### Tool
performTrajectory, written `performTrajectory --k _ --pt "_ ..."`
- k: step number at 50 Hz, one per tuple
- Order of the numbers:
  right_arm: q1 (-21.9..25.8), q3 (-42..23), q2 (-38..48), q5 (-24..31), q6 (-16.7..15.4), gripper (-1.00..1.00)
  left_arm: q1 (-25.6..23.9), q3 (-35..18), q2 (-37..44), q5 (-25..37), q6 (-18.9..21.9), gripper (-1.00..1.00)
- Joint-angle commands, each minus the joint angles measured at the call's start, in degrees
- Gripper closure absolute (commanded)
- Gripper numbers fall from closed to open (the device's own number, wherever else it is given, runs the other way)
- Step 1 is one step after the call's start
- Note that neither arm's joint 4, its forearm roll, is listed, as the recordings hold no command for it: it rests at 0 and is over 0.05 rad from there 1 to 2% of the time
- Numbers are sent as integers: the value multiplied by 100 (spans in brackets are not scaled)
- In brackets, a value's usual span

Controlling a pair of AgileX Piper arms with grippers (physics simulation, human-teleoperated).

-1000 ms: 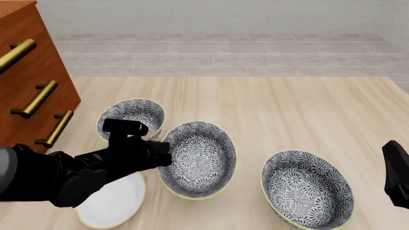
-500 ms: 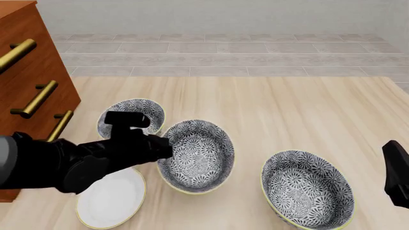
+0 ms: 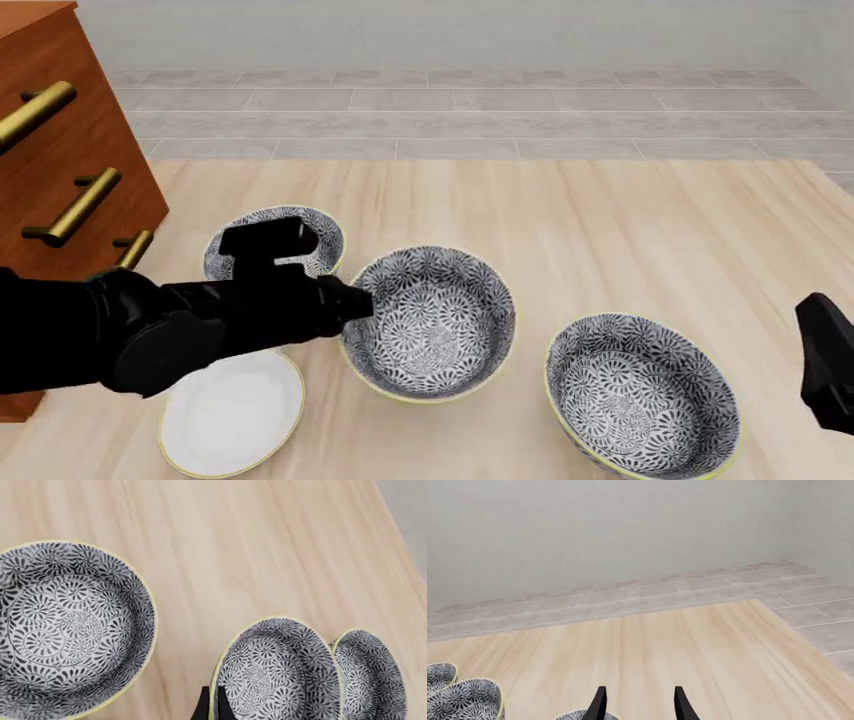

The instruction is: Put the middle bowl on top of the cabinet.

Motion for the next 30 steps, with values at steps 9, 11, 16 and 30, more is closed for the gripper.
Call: performTrajectory --k 9,11,16,30 --pt "-12 1 -26 24 10 -100 373 -631 -180 1402 57 100" --pt "-11 -3 -19 19 12 -100 451 -710 -220 1534 168 100" --pt "-10 0 -16 11 11 -100 659 -929 -315 1910 402 100" --pt "-8 3 -3 -3 16 -100 844 -1231 -760 2677 76 100"
